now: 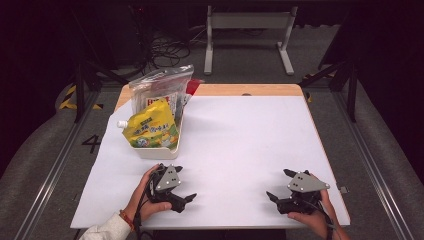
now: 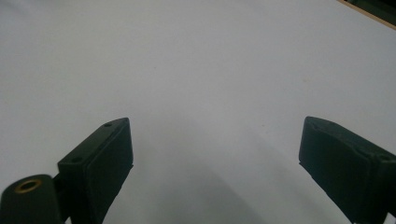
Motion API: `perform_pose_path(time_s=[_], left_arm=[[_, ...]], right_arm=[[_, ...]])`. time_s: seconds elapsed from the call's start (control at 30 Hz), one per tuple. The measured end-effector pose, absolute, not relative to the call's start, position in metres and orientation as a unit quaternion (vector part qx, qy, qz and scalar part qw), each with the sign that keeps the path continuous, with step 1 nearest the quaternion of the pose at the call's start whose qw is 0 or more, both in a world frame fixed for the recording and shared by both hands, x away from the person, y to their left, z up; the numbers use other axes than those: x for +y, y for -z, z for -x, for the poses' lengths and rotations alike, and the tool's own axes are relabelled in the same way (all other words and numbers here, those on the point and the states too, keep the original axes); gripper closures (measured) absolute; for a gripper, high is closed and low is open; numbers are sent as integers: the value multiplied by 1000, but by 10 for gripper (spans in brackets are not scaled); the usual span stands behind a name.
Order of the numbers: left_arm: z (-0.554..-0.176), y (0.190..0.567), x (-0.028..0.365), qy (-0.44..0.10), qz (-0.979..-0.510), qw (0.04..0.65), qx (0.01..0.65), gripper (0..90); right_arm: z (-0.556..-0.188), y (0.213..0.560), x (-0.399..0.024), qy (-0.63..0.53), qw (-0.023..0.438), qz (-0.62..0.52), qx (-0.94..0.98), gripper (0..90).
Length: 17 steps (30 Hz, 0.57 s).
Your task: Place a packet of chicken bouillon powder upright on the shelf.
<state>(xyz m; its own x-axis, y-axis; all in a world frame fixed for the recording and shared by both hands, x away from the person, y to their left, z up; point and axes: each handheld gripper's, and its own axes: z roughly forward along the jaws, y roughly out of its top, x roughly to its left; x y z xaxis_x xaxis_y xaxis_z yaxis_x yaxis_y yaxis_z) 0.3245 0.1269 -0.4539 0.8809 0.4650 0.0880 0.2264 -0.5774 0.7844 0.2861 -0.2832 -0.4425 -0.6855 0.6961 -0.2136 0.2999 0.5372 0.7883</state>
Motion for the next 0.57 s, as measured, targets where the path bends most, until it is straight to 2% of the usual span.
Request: perform_pose_path(time_s=[0.57], left_arm=[[-329,454,131,-147,-877,410,203,54]], right_arm=[[-287,445,-281,-375,260,-294,840,98]])
